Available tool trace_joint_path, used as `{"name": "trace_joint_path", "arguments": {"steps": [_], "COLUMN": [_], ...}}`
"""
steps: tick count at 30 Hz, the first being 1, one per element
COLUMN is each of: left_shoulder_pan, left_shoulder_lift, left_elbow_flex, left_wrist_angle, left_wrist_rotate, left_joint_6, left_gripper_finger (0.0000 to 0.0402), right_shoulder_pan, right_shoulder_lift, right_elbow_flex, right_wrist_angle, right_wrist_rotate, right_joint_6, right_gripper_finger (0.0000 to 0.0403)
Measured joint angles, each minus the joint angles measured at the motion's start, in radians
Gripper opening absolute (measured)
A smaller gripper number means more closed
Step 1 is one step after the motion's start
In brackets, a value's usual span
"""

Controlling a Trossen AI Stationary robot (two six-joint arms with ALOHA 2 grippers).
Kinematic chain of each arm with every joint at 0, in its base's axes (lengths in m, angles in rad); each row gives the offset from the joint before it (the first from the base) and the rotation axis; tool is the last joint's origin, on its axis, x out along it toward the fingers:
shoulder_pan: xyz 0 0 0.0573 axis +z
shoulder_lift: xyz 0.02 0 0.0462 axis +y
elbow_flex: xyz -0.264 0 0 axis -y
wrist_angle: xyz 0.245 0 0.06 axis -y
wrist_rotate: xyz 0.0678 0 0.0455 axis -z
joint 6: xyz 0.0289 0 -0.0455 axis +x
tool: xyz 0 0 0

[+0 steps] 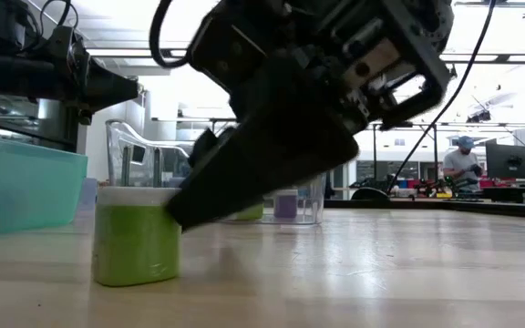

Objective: Pick & Place Office items
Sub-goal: Put the green charger adapter into the transparent bin

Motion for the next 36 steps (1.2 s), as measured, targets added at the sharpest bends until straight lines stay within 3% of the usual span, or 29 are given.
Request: {"name": "trace_joint_path", "arguments": {"steps": [36], "left_shoulder_pan": [0.0], "left_shoulder_lift": [0.0], "left_elbow_flex": [0.0], "left_wrist_angle": [0.0], "left_wrist_rotate": [0.0], "left_joint_6": [0.0], "left_gripper_finger": [0.0102], "right_shoulder_pan": [-0.001], "right_shoulder_lift": [0.06], "right_elbow_flex": [0.085], "right_wrist_angle": [-0.02], "right_wrist_rotate": [-0.056], "right_joint_6": [-0.027], "right_gripper_finger": [0.0181]}}
